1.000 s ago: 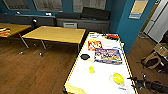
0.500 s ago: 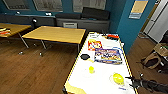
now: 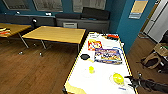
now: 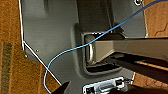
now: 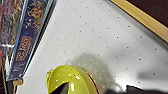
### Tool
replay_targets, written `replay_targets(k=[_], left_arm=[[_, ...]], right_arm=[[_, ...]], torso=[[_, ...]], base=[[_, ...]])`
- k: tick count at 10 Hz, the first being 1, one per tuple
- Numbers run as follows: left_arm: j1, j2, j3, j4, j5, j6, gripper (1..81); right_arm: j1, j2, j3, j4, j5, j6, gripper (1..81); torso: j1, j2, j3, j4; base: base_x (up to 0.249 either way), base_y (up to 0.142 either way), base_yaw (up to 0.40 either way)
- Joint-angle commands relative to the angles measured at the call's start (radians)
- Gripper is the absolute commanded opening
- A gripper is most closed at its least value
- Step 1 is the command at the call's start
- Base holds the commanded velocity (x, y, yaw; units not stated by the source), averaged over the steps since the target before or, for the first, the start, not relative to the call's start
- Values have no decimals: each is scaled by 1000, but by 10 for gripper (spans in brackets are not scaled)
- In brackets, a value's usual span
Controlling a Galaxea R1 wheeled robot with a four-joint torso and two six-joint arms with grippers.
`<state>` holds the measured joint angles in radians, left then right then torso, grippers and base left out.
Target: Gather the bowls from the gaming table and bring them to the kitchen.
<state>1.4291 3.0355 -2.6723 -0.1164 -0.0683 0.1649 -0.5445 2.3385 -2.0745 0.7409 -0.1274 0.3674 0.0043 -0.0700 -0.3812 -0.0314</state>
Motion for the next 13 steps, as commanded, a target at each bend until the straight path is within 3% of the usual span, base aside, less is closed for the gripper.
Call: replay_targets(k=[1,7,13], left_arm=[[-19,-3,-11,6,70,7,811],[-19,-4,-17,6,70,7,811],[-19,-7,-17,6,71,7,811]], right_arm=[[145,3,-44,18,-43,4,811],[135,89,-139,17,-43,2,811],[132,127,-166,15,-37,4,811]], torso=[[0,0,0,0],[0,0,0,0],[0,0,0,0]], base=[[0,0,0],[0,0,0],[0,0,0]])
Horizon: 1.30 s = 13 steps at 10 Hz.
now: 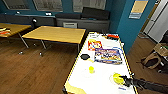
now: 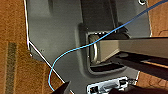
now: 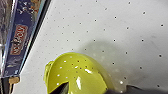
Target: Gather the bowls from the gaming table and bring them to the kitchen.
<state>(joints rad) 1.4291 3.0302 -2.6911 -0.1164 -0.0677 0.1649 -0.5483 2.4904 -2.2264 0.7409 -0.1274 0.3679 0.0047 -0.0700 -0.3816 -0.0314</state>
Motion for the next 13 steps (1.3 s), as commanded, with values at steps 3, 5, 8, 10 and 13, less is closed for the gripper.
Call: replay_targets(k=[3,5,8,10,13], left_arm=[[-17,-7,2,3,71,7,811],[-17,-7,2,3,74,7,811],[-17,-8,2,3,75,5,811],[-17,-16,2,1,78,1,811],[-17,-23,2,0,78,-1,811]], right_arm=[[133,3,-53,17,-41,3,811],[132,6,-58,17,-41,3,811],[116,6,-67,17,-40,3,811],[101,4,-68,18,-34,5,10],[101,-22,-47,35,-41,5,10]], torso=[[0,0,0,0],[0,0,0,0],[0,0,0,0],[0,0,0,0],[0,0,0,0]], base=[[0,0,0],[0,0,0],[0,0,0],[0,0,0],[0,0,0]])
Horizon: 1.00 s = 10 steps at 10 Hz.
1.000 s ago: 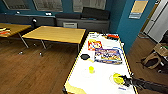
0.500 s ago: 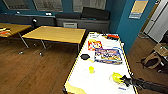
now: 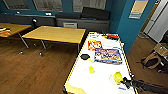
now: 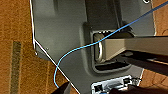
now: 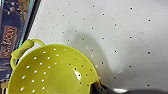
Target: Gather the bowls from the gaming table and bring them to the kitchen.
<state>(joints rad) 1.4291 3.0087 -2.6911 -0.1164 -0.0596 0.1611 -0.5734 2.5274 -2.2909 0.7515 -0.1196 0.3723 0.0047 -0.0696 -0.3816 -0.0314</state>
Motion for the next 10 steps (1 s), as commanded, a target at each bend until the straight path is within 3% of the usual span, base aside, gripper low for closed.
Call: replay_targets(k=[1,5,8,10], left_arm=[[-17,3,2,0,70,3,811],[-17,15,2,1,70,3,811],[-17,23,8,9,67,14,811],[-17,29,8,7,61,14,811]], right_arm=[[134,-89,51,29,-49,0,10],[200,-282,289,35,-64,-1,10],[214,-445,410,20,-172,-1,10],[198,-592,499,5,-207,-10,10]], torso=[[0,0,0,0],[0,0,0,0],[0,0,0,0],[0,0,0,0]], base=[[0,0,0],[0,0,0],[0,0,0],[0,0,0]])
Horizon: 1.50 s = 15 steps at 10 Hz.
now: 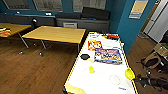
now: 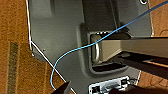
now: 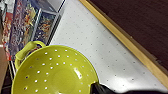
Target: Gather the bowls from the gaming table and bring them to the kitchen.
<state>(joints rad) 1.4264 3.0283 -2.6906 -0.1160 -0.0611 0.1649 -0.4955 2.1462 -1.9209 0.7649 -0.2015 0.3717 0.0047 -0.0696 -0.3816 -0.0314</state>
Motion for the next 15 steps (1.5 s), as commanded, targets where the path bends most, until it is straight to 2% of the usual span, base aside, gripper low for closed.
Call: replay_targets(k=[1,3,5,6,7,8,9,11,12,15], left_arm=[[-17,11,9,7,61,10,811],[-19,12,18,7,60,12,811],[-19,9,29,9,60,13,811],[-19,6,29,27,61,16,811],[-19,0,31,62,61,15,811],[-19,-8,43,64,61,15,811],[-17,-31,81,64,60,15,811],[-17,-125,240,58,43,5,811],[-19,-179,320,58,33,4,811],[-24,-311,474,55,15,-1,811]], right_arm=[[113,-286,186,-33,-125,-13,10],[91,-435,301,-101,-160,-14,10],[44,-547,378,-127,-222,-30,10],[-14,-584,419,-139,-216,-75,10],[-77,-608,451,-139,-204,-129,10],[-140,-616,474,-135,-178,-190,10],[-221,-619,505,-130,-110,-230,10],[-386,-610,566,-134,55,-280,10],[-445,-599,592,-137,115,-304,10],[-616,-552,674,-159,290,-415,10]], torso=[[0,0,0,0],[0,0,0,0],[0,0,0,0],[0,0,0,0],[0,0,0,0],[0,0,0,0],[0,0,0,0],[0,0,0,0],[0,0,0,0],[0,0,0,0]], base=[[0,0,0],[0,0,0],[0,0,0],[0,0,0],[0,0,0],[0,0,0],[0,0,0],[0,0,0],[0,0,0],[0,0,0]])
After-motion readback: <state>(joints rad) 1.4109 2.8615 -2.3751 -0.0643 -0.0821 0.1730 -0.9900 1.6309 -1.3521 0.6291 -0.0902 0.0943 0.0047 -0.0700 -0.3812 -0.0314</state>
